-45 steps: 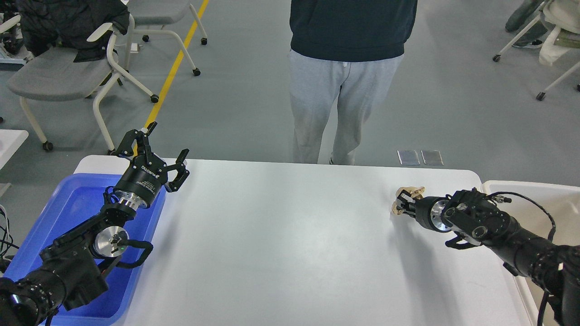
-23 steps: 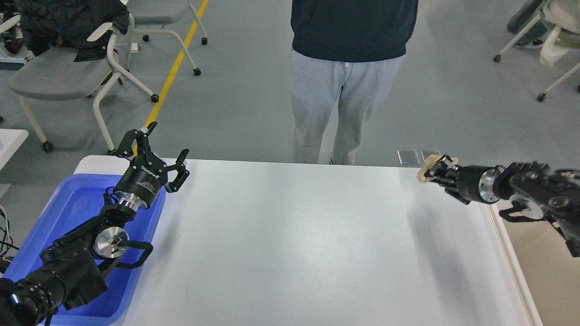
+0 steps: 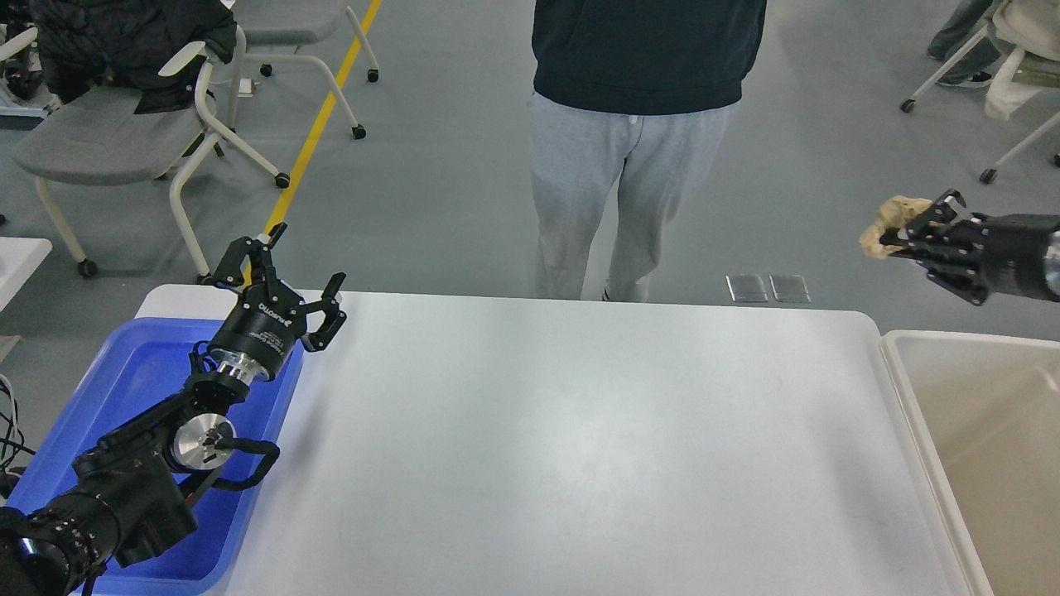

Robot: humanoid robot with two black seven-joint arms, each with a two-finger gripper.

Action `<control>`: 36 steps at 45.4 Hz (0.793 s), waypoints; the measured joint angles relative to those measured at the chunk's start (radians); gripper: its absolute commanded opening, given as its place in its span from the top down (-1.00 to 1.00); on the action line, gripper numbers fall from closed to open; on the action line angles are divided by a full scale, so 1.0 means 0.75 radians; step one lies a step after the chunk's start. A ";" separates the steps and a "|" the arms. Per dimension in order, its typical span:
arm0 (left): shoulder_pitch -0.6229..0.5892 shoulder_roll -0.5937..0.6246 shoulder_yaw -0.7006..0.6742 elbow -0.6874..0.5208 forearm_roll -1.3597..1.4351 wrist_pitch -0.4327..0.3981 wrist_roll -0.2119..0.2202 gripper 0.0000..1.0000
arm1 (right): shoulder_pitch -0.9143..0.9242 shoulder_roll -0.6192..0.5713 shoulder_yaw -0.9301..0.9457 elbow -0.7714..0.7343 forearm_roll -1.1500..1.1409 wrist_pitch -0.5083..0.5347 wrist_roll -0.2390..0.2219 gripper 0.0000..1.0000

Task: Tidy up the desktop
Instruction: 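Lift the tan piece and carry it toward the beige bin, then lower the right gripper into the beige bin and release the piece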

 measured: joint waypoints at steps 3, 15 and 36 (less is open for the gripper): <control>0.000 0.000 0.000 0.000 0.000 0.000 0.000 -1.00 | 0.023 -0.041 0.000 0.009 0.012 0.011 -0.010 1.00; 0.000 0.000 0.000 0.000 0.000 0.000 0.000 -1.00 | 0.041 -0.107 -0.007 -0.158 0.065 -0.038 -0.057 1.00; 0.000 0.000 0.000 0.000 0.000 0.002 0.000 -1.00 | -0.269 0.193 -0.008 -0.781 0.355 -0.336 -0.087 1.00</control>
